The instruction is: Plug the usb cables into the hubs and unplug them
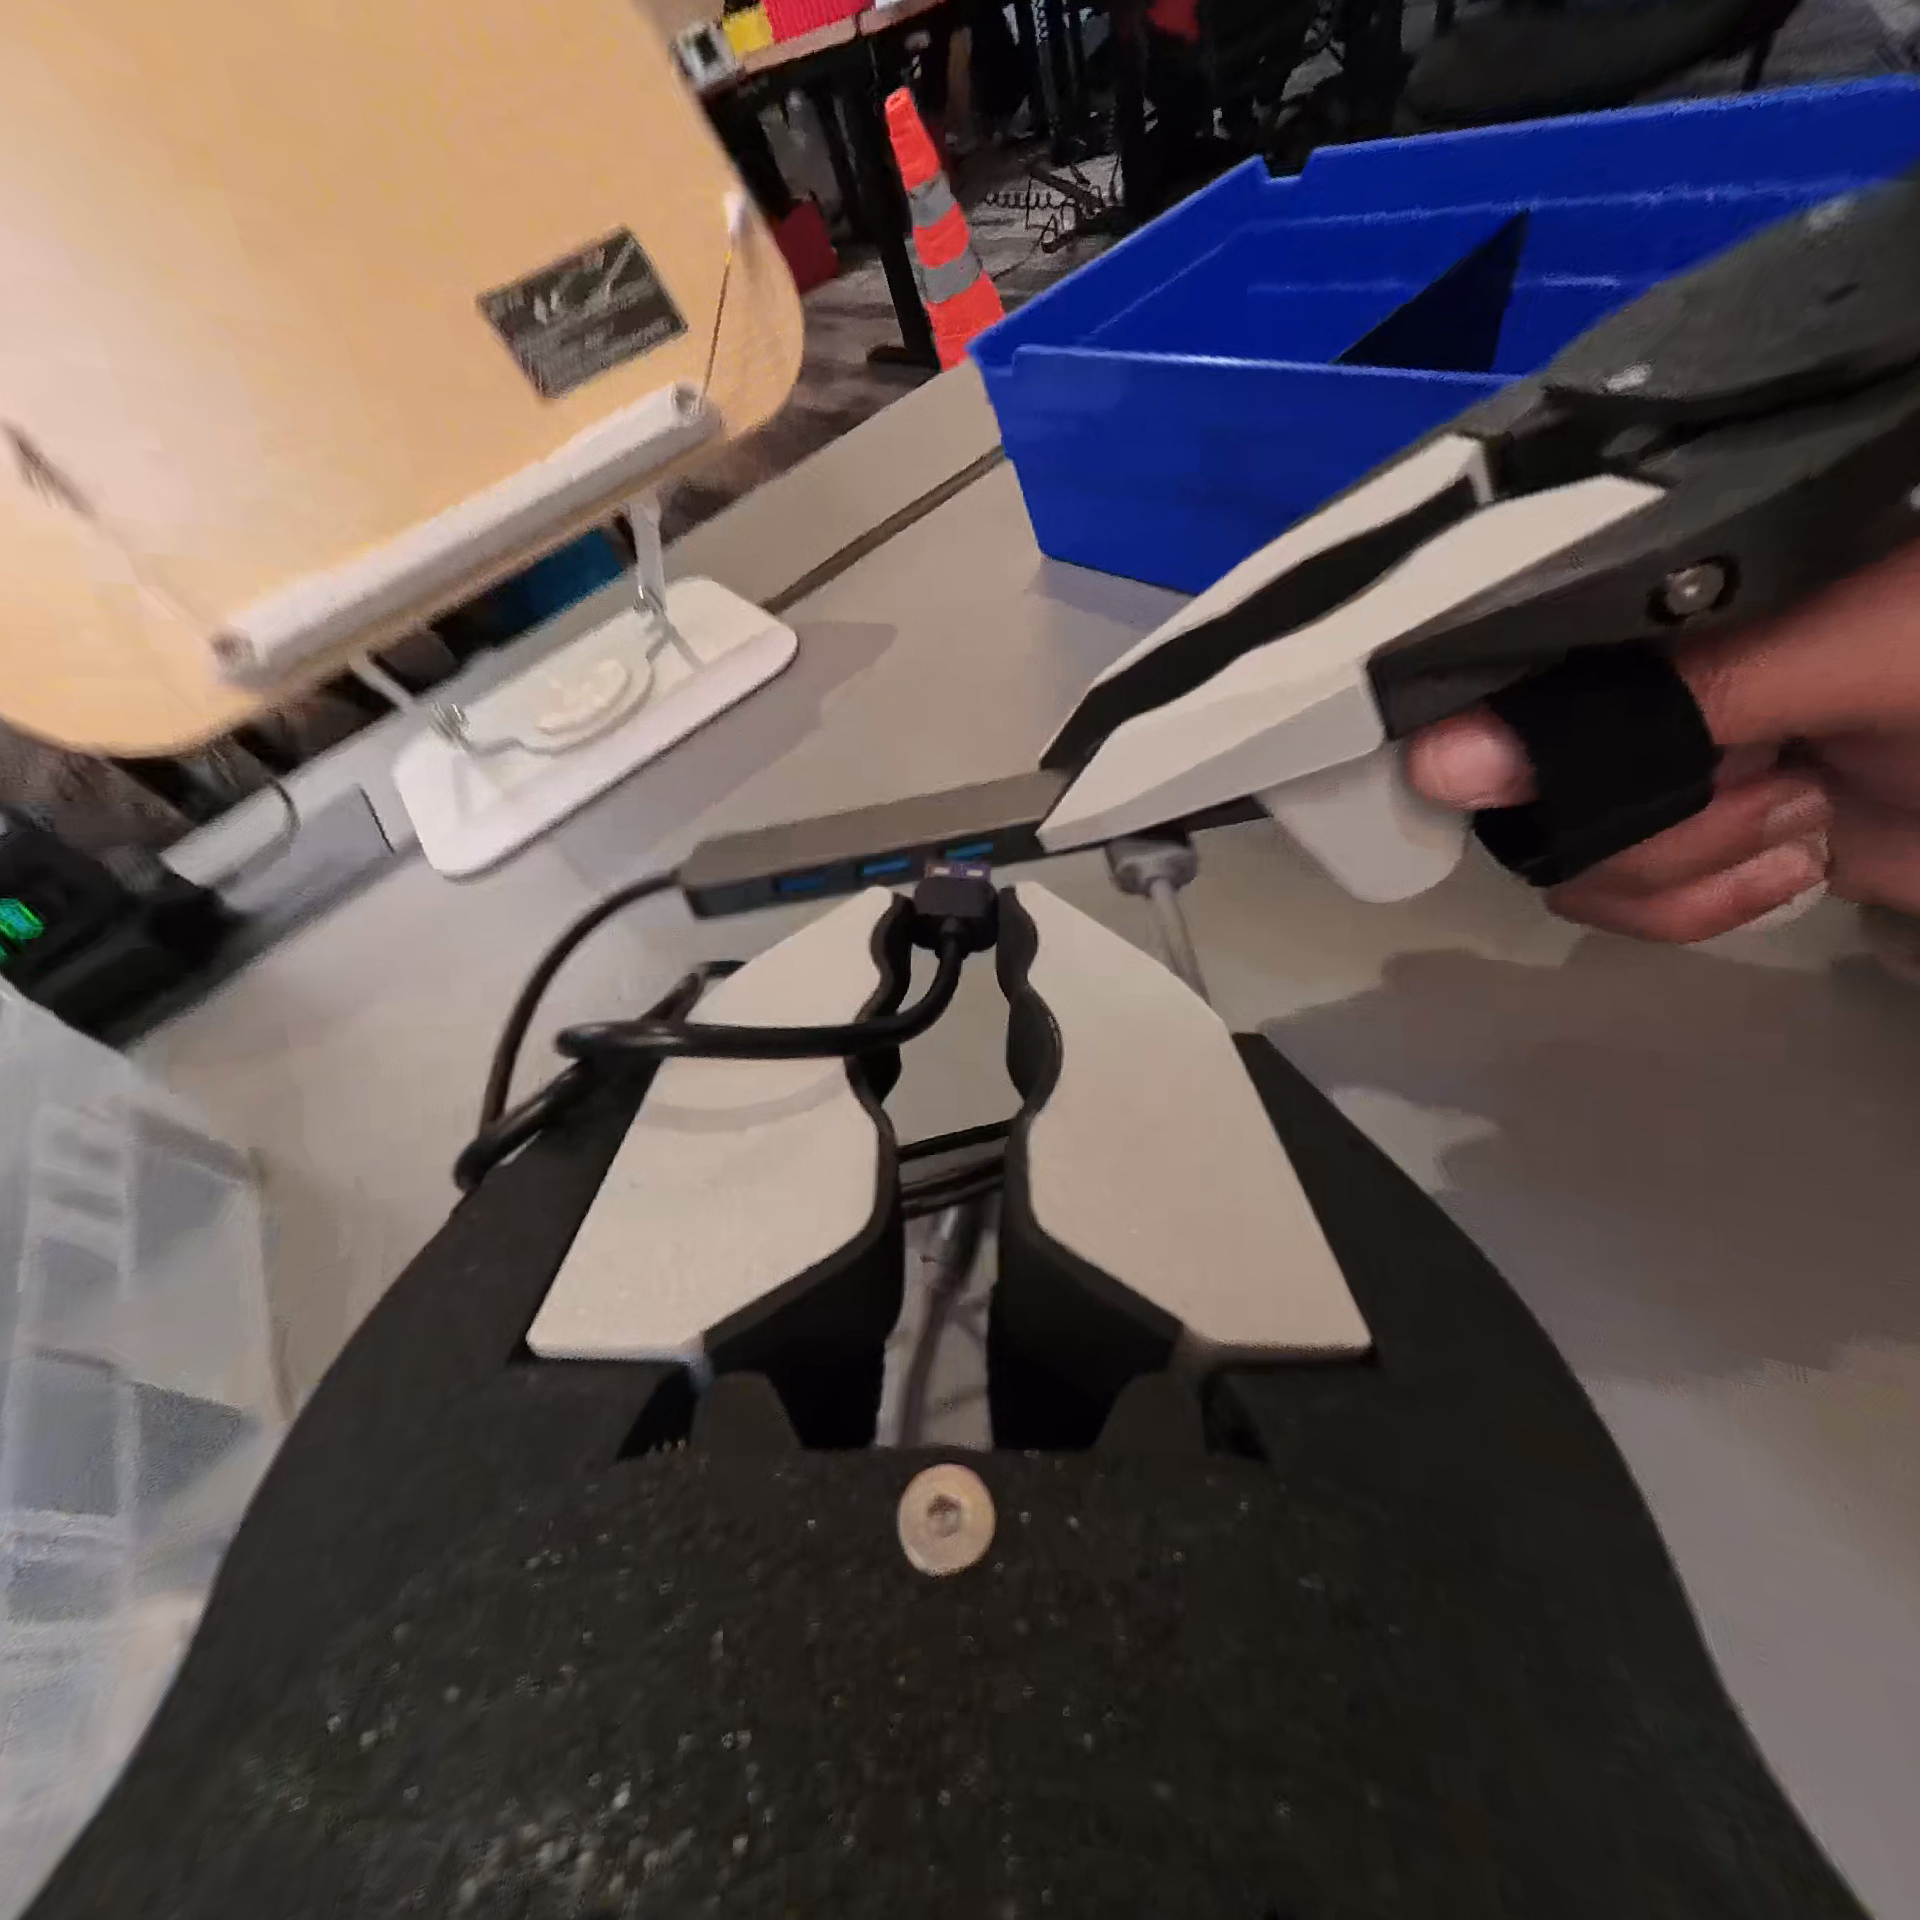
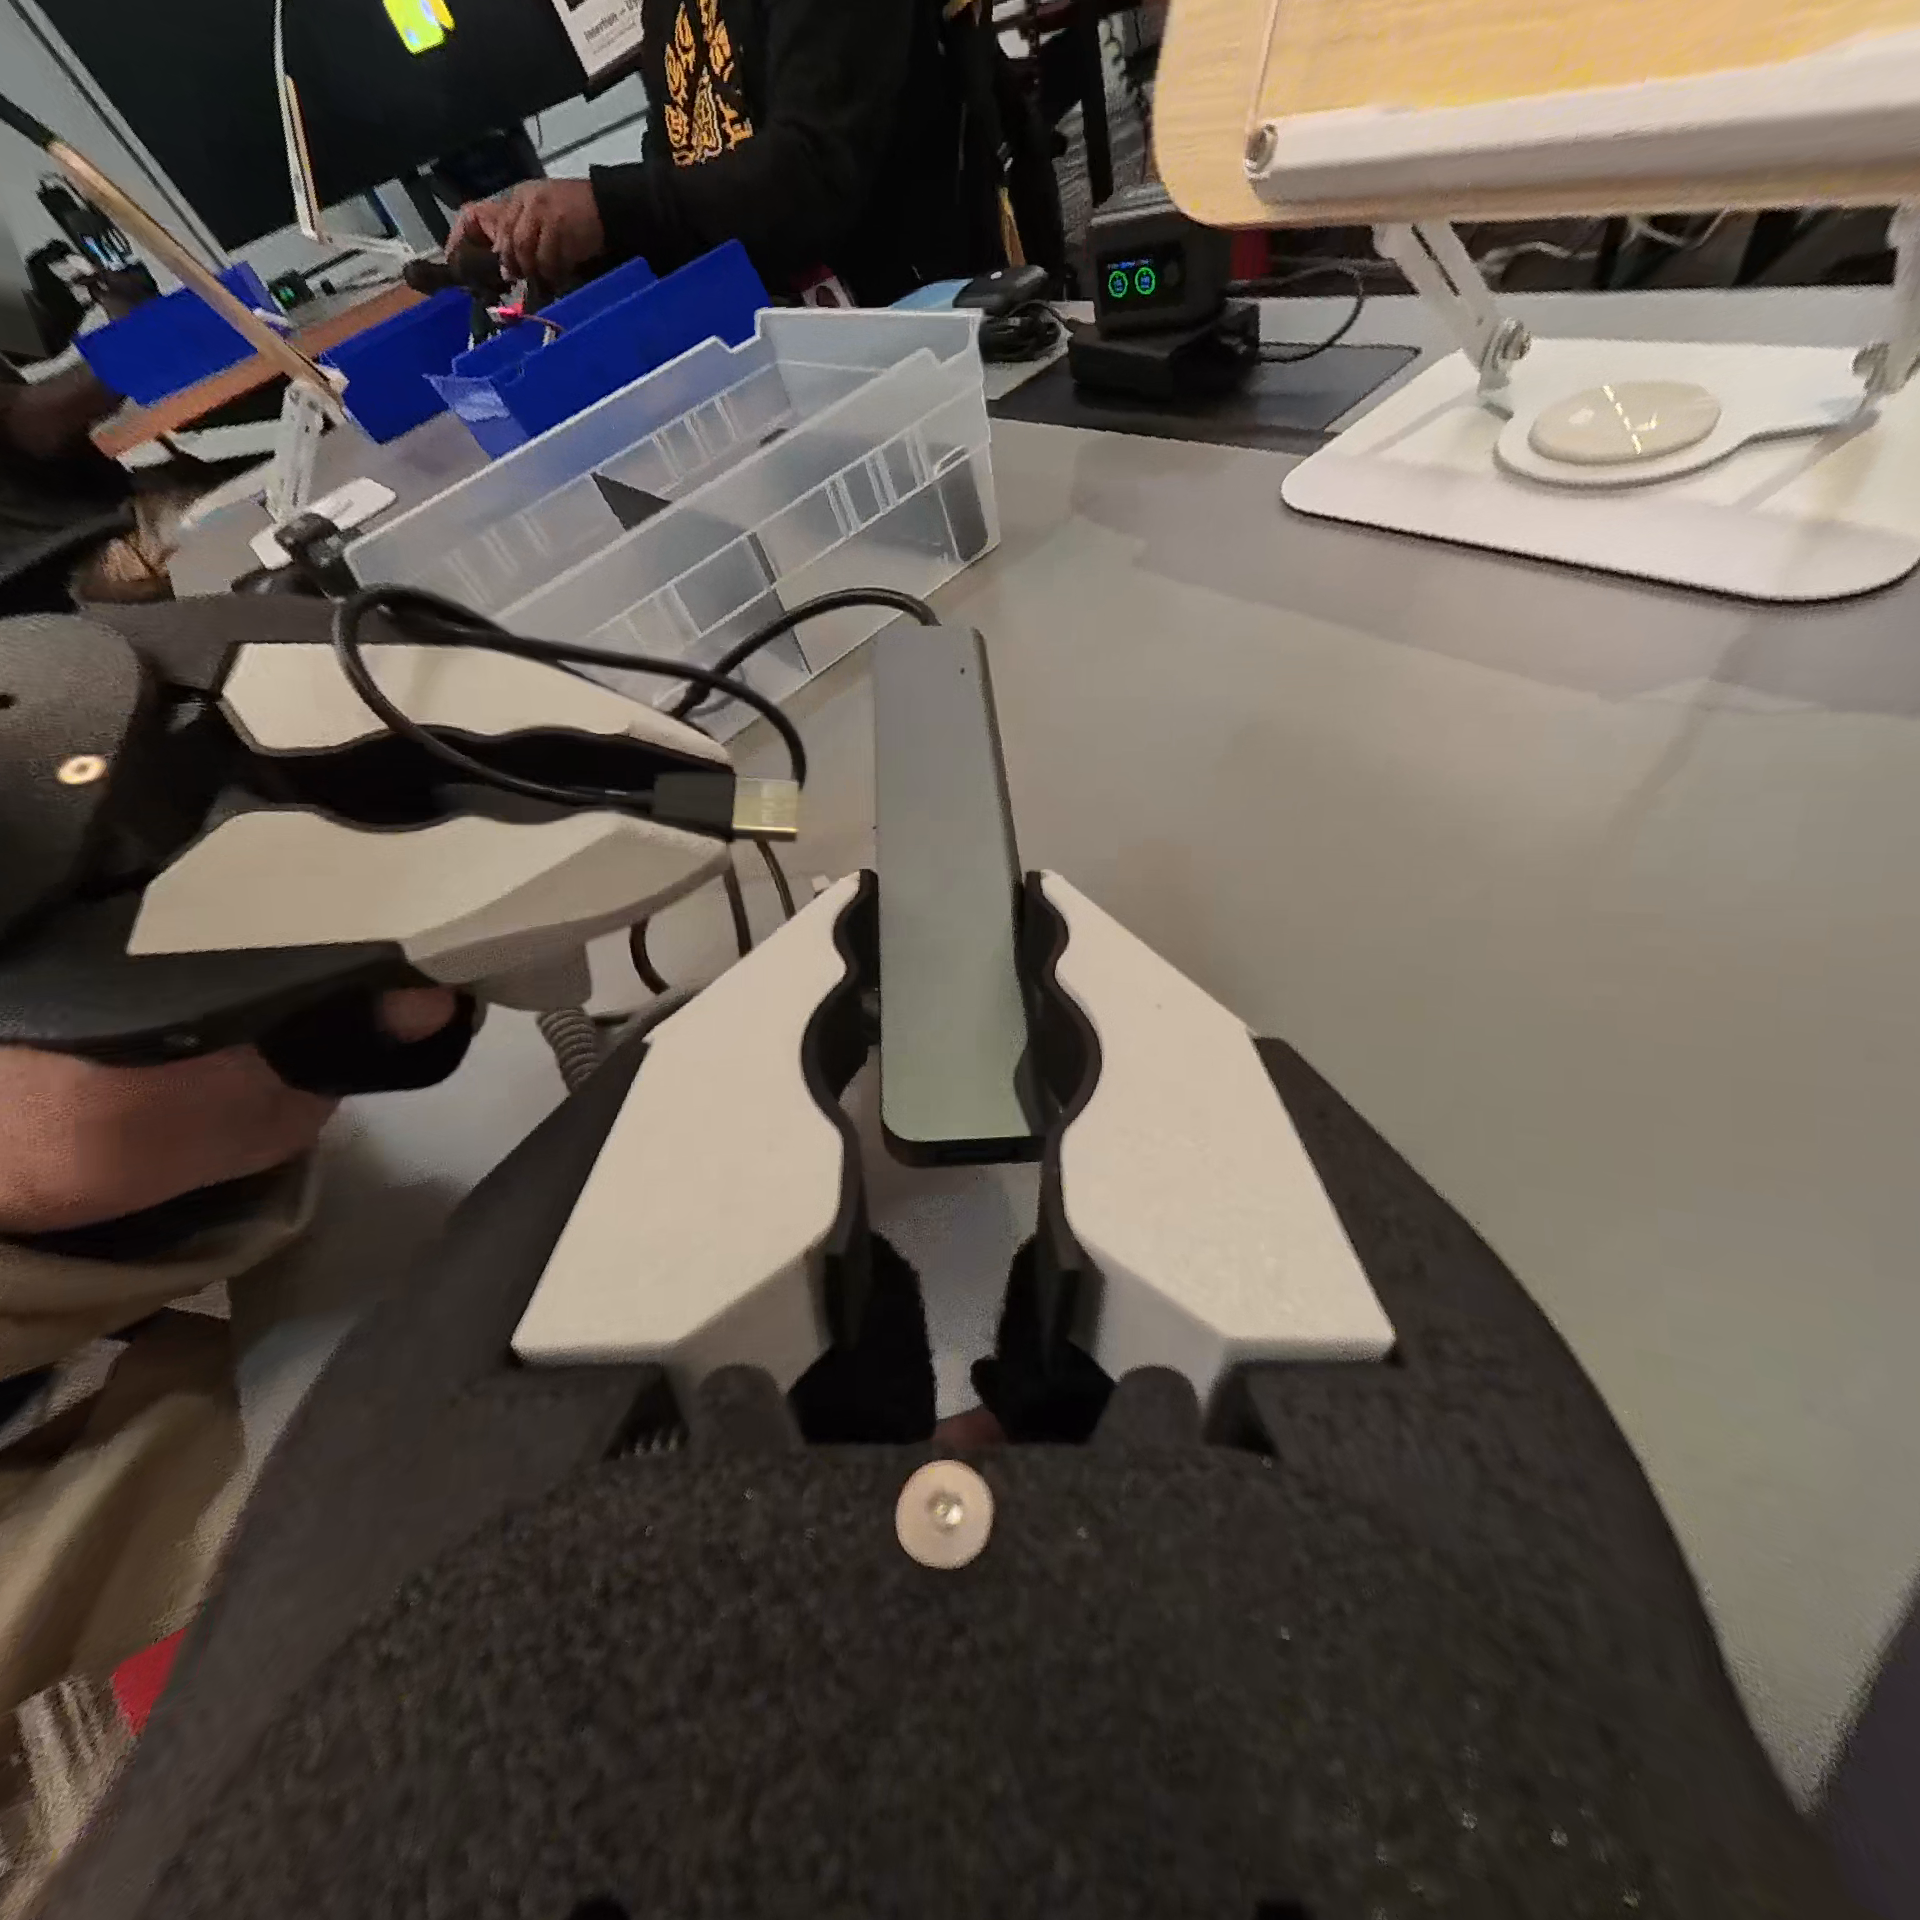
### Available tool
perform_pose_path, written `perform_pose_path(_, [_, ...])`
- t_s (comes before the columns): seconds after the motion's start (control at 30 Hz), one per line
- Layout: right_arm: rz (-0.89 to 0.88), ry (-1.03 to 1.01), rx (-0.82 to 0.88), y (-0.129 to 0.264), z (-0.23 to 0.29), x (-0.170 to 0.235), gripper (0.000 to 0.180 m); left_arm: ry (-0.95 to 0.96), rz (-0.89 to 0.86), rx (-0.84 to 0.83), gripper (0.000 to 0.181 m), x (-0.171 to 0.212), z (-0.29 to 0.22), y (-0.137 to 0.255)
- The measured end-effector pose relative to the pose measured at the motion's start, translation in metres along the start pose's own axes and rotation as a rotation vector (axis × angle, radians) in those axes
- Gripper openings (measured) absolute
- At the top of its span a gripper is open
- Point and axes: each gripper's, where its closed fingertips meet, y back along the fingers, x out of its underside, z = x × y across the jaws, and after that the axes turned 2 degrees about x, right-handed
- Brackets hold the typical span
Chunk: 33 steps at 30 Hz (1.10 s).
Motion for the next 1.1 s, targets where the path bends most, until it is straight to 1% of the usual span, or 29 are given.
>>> perform_pose_path(0.07, [-0.016,-0.035,-0.023,0.002,-0.002,-0.002,0.026,0.102,0.003,0.038,0.016,0.005,0.004,-0.003])
perform_pose_path(0.13, [-0.047,-0.020,-0.022,0.004,-0.001,-0.008,0.027,0.184,-0.034,0.082,0.016,0.003,0.006,-0.005])
perform_pose_path(0.2, [-0.071,0.004,-0.007,0.006,0.002,-0.012,0.027,0.233,-0.069,0.114,0.016,-0.001,0.004,-0.007])
perform_pose_path(0.3, [-0.107,0.038,-0.003,0.007,0.011,-0.017,0.027,0.267,-0.118,0.115,0.016,-0.008,0.003,-0.006])
perform_pose_path(0.4, [-0.125,0.078,0.002,0.008,0.018,-0.020,0.027,0.249,-0.141,0.101,0.016,-0.011,0.003,-0.004])
perform_pose_path(0.57, [-0.133,0.066,0.031,0.008,0.012,-0.021,0.027,0.209,-0.143,0.080,0.016,-0.013,0.001,0.000])
perform_pose_path(0.63, [-0.113,0.056,0.005,0.007,0.014,-0.018,0.027,0.201,-0.147,0.075,0.016,-0.014,0.001,0.001])
perform_pose_path(0.93, [-0.108,0.029,-0.015,0.005,0.014,-0.015,0.027,0.178,-0.150,0.069,0.016,-0.014,0.000,-0.002])
perform_pose_path(1.0, [-0.111,0.024,-0.022,0.005,0.013,-0.015,0.027,0.137,-0.142,0.051,0.016,-0.013,-0.001,-0.002])
perform_pose_path(1.1, [-0.121,0.023,-0.025,0.006,0.014,-0.017,0.027,0.006,-0.138,-0.014,0.016,-0.015,-0.001,-0.001])
